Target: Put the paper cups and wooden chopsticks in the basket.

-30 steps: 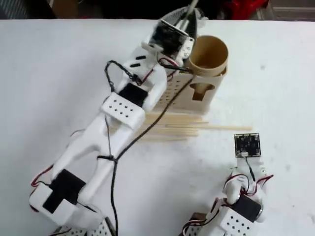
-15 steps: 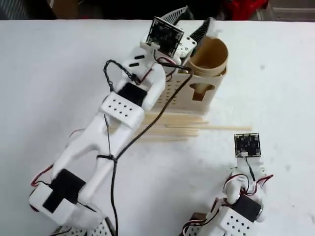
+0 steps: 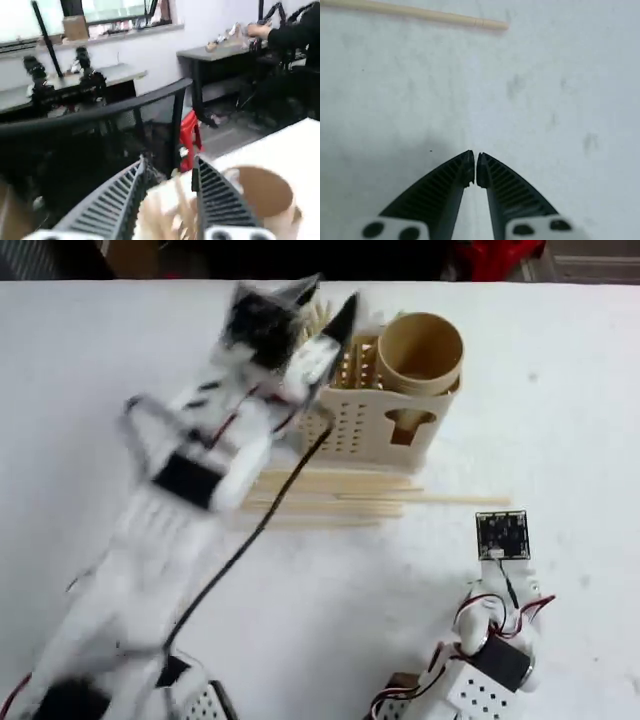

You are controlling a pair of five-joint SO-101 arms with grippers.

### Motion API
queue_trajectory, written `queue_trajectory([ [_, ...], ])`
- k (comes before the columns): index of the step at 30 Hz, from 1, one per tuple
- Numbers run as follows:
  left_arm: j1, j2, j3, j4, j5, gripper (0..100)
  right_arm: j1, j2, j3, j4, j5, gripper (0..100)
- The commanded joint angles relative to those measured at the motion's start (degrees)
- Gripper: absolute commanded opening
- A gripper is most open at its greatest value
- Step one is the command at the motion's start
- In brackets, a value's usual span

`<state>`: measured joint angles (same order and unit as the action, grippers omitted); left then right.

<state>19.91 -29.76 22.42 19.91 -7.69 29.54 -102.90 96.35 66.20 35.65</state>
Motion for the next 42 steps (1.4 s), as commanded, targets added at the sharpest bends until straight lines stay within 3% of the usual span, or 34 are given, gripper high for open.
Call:
queue_trajectory([
  [1, -4.9, -25.6, 8.2, 12.9, 0.2, 15, 0.1, 0.3, 0.5, -0.7, -0.1, 2.4],
  [5, -11.0, -44.6, 16.4, 14.2, 0.2, 15, 0.1, 0.3, 0.5, -0.7, -0.1, 2.4],
  [13, -11.9, -75.8, 28.5, 14.2, 0.2, 15, 0.1, 0.3, 0.5, -0.7, -0.1, 2.4],
  [22, -13.3, -74.7, 20.7, 4.7, -0.6, 15, 0.1, 0.3, 0.5, -0.7, -0.1, 2.4],
  [30, -14.1, -74.7, 11.4, 4.8, -2.2, 15, 0.1, 0.3, 0.5, -0.7, -0.1, 2.4],
  [34, -13.8, -74.7, 6.4, 4.8, -9.1, 15, 0.1, 0.3, 0.5, -0.7, -0.1, 2.4],
  [42, -13.8, -74.8, 1.0, 15.3, -11.4, 15, 0.1, 0.3, 0.5, -0.7, -0.1, 2.4],
])
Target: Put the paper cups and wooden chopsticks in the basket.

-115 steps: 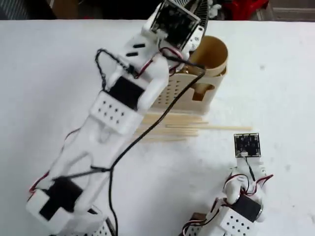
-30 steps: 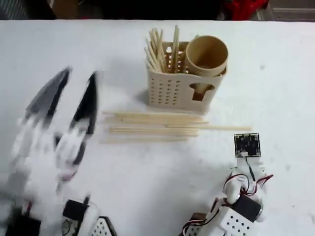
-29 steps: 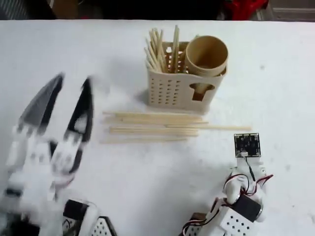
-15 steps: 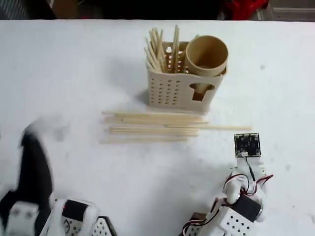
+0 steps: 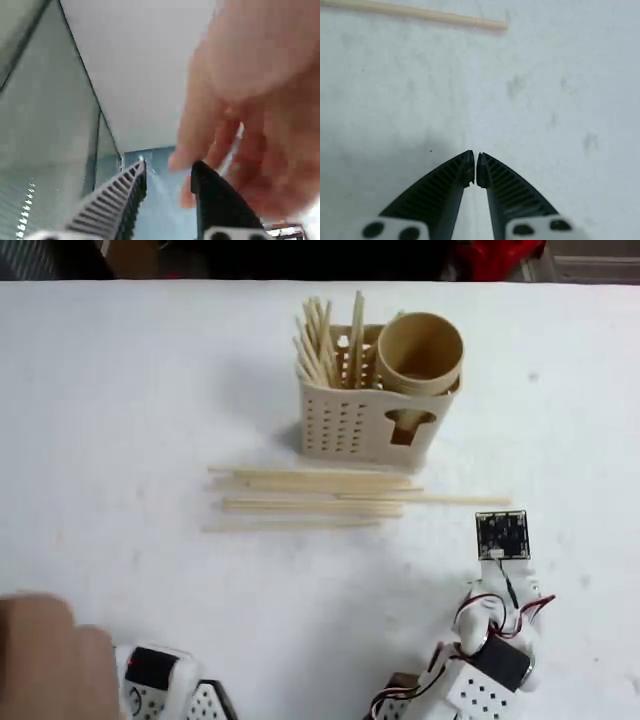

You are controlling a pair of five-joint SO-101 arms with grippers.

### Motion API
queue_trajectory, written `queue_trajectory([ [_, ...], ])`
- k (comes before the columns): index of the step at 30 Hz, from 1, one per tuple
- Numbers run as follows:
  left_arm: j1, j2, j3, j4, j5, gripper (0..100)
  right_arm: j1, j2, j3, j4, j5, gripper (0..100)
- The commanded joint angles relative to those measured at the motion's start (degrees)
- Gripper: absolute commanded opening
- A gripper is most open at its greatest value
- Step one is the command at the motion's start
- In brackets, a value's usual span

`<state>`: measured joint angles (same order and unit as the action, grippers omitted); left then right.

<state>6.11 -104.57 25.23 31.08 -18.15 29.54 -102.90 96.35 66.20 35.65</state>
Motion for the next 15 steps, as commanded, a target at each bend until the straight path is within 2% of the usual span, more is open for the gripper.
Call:
queue_trajectory([
  [1, 0.0, 0.0, -1.8, 4.2, -1.1, 15, 0.1, 0.3, 0.5, -0.7, -0.1, 2.4],
  [9, 0.0, 0.0, -1.2, 4.7, -1.1, 15, 0.1, 0.3, 0.5, -0.7, -0.1, 2.4],
  [15, -0.3, 0.0, -1.1, 10.1, -1.1, 15, 0.1, 0.3, 0.5, -0.7, -0.1, 2.4],
])
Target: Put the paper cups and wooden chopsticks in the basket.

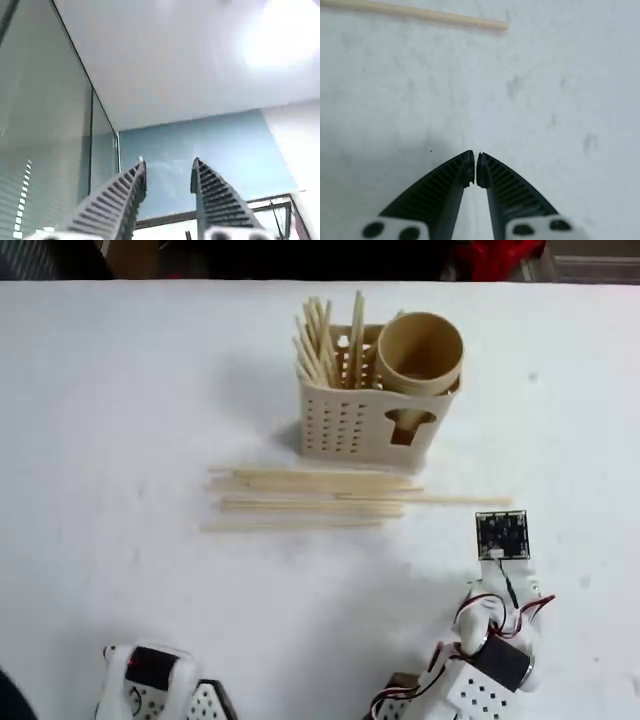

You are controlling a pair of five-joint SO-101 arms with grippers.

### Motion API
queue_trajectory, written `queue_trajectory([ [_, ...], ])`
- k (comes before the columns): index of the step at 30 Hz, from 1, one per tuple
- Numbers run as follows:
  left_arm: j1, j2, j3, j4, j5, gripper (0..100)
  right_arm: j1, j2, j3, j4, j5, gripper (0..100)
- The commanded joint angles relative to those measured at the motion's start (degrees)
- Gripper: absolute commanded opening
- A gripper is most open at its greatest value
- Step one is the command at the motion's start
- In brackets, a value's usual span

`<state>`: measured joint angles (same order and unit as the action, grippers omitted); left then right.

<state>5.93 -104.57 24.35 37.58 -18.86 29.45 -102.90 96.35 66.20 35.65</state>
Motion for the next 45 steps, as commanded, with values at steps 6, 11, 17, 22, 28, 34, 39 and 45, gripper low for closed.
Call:
queue_trajectory([
  [6, -0.2, 0.0, -0.4, 20.7, -2.6, 15, 0.2, 0.3, 0.5, -0.7, -0.1, 2.4],
  [11, -5.4, 0.2, 9.0, 31.3, -10.2, 16, 0.2, 0.3, 0.5, -0.7, -0.1, 2.4],
  [17, -11.6, 0.3, 39.5, 18.1, -7.8, 15, 0.2, 0.3, 0.5, -0.7, -0.1, 2.4],
  [22, -13.2, 0.3, 47.1, 17.9, -5.5, 15, 0.2, 0.3, 0.5, -0.7, -0.1, 2.4],
  [28, -13.6, 0.3, 51.6, 18.5, -6.1, 15, 0.2, 0.3, 0.5, -0.7, -0.1, 2.4],
  [34, -13.5, 0.3, 56.4, 18.5, -9.7, 15, 0.2, 0.3, 0.5, -0.7, -0.1, 2.4],
  [39, -13.6, 0.3, 60.3, 18.8, -12.3, 15, 0.2, 0.3, 0.5, -0.7, -0.1, 2.4],
  [45, -13.7, 3.7, 60.6, 21.1, -12.8, 15, 0.2, 0.3, 0.5, -0.7, -0.1, 2.4],
])
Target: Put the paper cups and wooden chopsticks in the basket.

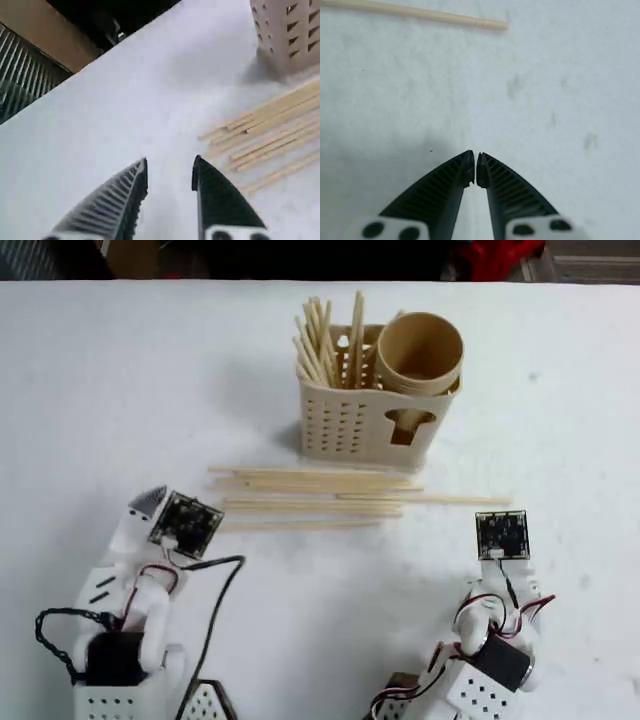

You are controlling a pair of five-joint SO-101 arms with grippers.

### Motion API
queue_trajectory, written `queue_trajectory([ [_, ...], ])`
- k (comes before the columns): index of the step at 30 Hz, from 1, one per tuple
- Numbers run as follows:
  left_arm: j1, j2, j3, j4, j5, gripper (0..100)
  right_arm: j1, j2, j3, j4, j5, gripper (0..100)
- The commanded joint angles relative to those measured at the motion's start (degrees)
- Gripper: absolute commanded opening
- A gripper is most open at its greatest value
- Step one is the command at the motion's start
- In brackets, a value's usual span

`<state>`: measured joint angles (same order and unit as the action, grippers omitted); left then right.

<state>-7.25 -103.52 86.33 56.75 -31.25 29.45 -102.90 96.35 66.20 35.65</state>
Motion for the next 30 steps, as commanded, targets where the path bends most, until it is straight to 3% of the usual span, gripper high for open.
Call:
queue_trajectory([
  [1, -0.5, 4.9, -2.5, 3.3, -0.4, 15, 0.2, 0.3, 0.5, -0.7, -0.1, 2.4],
  [6, -1.5, 21.1, -17.6, 10.5, -0.7, 16, 0.2, 0.3, 0.5, -0.7, -0.1, 2.4],
  [10, -1.2, 37.6, -38.3, 23.2, -0.7, 16, 0.2, 0.3, 0.5, -0.7, -0.1, 2.4],
  [13, 3.3, 48.7, -52.1, 33.1, -1.0, 16, 0.2, 0.3, 0.5, -0.7, -0.1, 2.4],
  [17, 15.2, 59.2, -63.1, 40.4, -1.8, 15, 0.2, 0.3, 0.5, -0.7, -0.1, 2.4],
  [21, 24.7, 65.7, -63.2, 34.8, -1.7, 13, 0.2, 0.3, 0.5, -0.7, -0.1, 2.4],
  [26, 26.4, 79.9, -59.8, 21.5, -2.4, 13, 0.2, 0.3, 0.5, -0.7, -0.1, 2.4],
  [30, 27.9, 94.2, -62.6, 14.9, -8.1, 15, 0.3, 0.3, 0.5, -0.7, -0.1, 2.4],
])
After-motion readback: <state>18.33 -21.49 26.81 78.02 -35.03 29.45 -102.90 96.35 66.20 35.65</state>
